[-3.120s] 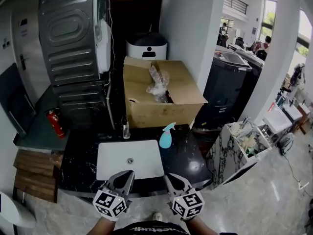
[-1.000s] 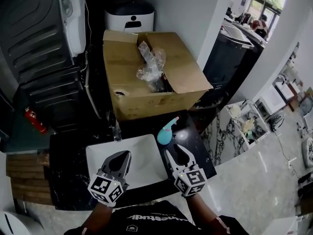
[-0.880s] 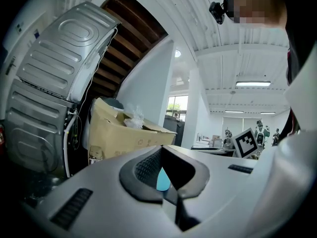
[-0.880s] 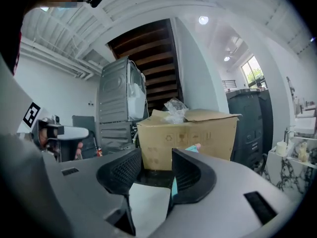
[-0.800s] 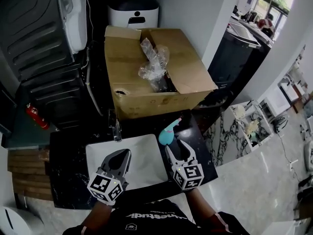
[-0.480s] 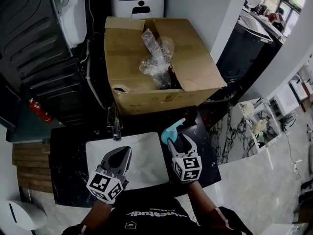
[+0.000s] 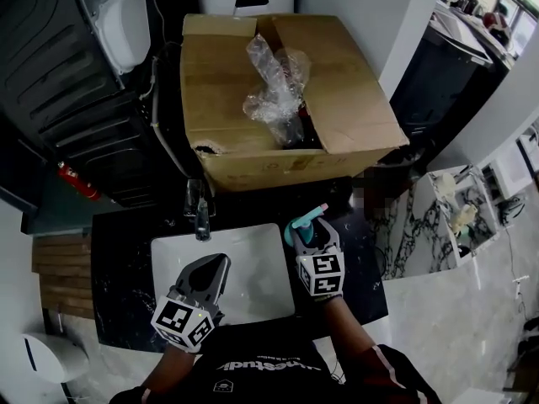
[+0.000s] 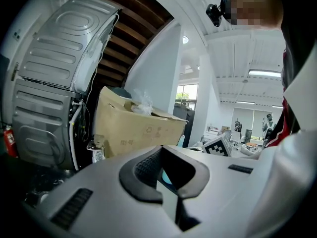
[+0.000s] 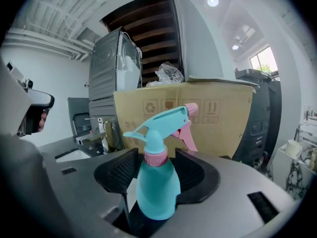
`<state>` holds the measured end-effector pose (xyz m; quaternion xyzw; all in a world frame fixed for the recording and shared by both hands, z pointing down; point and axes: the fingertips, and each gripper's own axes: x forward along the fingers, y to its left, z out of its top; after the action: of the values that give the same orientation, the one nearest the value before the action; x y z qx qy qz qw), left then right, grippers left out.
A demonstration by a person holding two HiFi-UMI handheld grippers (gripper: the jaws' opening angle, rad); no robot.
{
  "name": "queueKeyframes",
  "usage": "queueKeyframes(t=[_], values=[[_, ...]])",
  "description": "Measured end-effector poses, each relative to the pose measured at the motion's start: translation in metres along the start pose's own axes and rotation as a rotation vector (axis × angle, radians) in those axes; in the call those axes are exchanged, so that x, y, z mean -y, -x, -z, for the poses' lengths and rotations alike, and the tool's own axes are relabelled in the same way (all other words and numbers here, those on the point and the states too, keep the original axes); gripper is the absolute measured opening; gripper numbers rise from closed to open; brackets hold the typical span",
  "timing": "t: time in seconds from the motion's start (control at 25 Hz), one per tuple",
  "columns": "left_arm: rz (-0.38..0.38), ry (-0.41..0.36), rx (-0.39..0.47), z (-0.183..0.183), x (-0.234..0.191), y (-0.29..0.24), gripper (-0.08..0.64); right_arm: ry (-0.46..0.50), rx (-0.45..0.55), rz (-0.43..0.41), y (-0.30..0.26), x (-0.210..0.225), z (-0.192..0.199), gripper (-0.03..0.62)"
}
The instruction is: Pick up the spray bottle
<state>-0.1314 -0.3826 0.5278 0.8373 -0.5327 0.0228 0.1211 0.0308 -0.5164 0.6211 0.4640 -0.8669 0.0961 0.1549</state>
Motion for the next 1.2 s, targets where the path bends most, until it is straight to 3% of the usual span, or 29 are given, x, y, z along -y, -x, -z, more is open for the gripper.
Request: queueKeyframes(t=[0.2, 0.4, 0.56, 1.2], values=[[-0.014, 0.002, -0.002, 0.002, -0.002, 0.001, 0.015, 0.028, 0.003, -0.004, -0.009, -0.001, -0.003, 0.245], [-0.022, -0.004, 0.011, -0.002, -0.001, 0.007, 0.015, 0.030, 0.037, 0.004, -0.003, 0.001, -0.010, 0.185], [-0.024, -0.007, 0.028, -0.007, 0.002, 0.014, 0.015, 0.028, 0.058, 0.000, 0.006, -0.001, -0.019, 0.180], [0.004, -0.024, 0.158, -0.045, 0.017, 0.044, 0.015, 0.025, 0.167, -0.060, 0.108, -0.059, -0.099, 0.179]])
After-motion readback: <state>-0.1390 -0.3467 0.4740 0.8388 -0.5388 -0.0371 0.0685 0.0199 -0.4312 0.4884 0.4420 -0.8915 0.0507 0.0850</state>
